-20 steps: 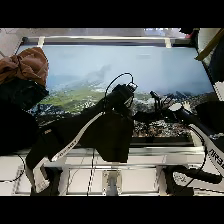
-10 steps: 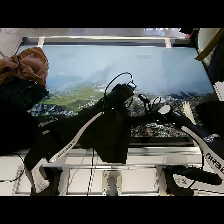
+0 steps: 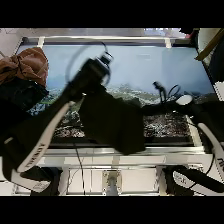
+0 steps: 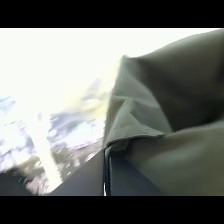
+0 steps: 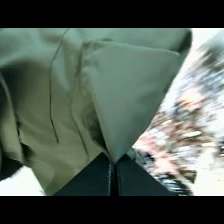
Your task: Fold the clothes and pants, and hang the long-sleeved shirts on hangers.
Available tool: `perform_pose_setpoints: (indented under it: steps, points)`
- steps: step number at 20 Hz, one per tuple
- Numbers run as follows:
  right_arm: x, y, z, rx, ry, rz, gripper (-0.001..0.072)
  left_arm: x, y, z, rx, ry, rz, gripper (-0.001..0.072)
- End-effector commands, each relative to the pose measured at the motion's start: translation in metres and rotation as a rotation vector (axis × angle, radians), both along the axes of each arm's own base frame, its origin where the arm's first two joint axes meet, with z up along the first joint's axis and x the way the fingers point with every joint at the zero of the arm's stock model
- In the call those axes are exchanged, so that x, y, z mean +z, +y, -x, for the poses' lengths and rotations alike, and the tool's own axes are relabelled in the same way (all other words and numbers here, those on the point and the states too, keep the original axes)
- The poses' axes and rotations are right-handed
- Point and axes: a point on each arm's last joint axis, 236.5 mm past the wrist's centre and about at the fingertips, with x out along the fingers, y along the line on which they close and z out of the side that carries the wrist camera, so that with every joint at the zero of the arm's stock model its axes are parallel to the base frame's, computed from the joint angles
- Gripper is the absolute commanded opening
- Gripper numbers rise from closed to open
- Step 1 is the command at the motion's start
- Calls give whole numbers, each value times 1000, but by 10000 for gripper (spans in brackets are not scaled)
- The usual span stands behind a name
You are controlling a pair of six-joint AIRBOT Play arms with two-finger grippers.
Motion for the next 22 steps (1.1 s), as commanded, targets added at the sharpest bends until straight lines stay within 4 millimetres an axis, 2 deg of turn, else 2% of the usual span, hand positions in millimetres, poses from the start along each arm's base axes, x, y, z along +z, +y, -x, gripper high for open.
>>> perform_pose_setpoints:
  steps: [1,3,4,5,7,9,12,14,16,17,19,22]
  points:
    - [76,-45,-19,-78,-161,73,16,48,54,3,107,-75,35,31]
    - [125,-56,-34,-106,-286,99,15,61,72,6,151,-99,58,31]
    - [145,-57,-41,-115,-331,100,15,61,79,8,165,-97,59,31]
    - [157,-59,-48,-138,-358,96,15,56,86,11,185,-87,54,31]
    - [160,-68,-64,-204,-378,96,15,28,100,25,232,-26,19,30]
    - [141,-74,-72,-244,-308,95,15,-19,118,48,259,60,-50,31]
    - [94,-71,-72,-209,-155,95,15,-100,144,92,323,126,-80,30]
    - [65,-70,-76,-204,-75,88,15,-151,147,128,362,193,-38,30]
    - [36,-70,-84,-234,10,64,15,-189,135,158,405,270,54,30]
    - [26,-69,-86,-243,42,50,15,-202,124,168,411,302,110,31]
    - [9,-63,-94,-255,74,24,15,-217,103,170,409,314,213,31]
    - [0,-48,-120,-281,-2,39,15,-217,92,158,388,274,270,31]
